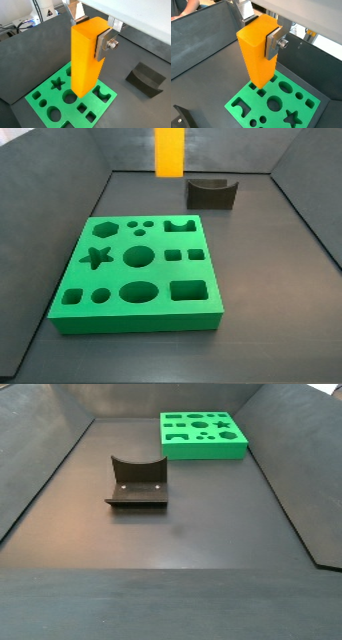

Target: Insert the rectangle object.

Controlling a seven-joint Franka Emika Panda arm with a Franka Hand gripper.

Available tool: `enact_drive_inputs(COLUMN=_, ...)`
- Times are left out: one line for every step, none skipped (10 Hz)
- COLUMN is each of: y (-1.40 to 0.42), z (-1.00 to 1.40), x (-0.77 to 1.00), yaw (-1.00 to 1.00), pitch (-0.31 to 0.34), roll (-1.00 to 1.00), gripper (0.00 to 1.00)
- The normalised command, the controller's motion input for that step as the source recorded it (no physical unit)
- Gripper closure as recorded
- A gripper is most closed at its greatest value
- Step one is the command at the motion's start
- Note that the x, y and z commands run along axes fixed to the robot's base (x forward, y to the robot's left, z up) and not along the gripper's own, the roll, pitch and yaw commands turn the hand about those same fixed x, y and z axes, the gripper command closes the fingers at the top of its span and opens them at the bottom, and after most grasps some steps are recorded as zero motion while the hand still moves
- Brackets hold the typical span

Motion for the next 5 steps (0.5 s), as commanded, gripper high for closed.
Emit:
enact_drive_inputs(y=-0.56, z=-0.45, x=0.00, yaw=-0.68, pitch=-0.056, roll=0.04, gripper=1.00)
enact_drive_inputs(y=-0.59, z=-0.34, x=0.23, yaw=-0.53, pitch=-0.063, roll=0.09, gripper=1.00)
enact_drive_inputs(y=-0.58, z=-0.33, x=0.18, yaw=-0.59, pitch=-0.073, roll=0.10, gripper=1.00)
enact_drive_inputs(y=-0.45, z=-0.38, x=0.12, yaw=-0.72, pitch=-0.090, roll=0.17, gripper=1.00)
enact_drive_inputs(y=-0.32, z=-0.36, x=0.13, yaw=-0.78, pitch=-0.084, roll=0.22, gripper=1.00)
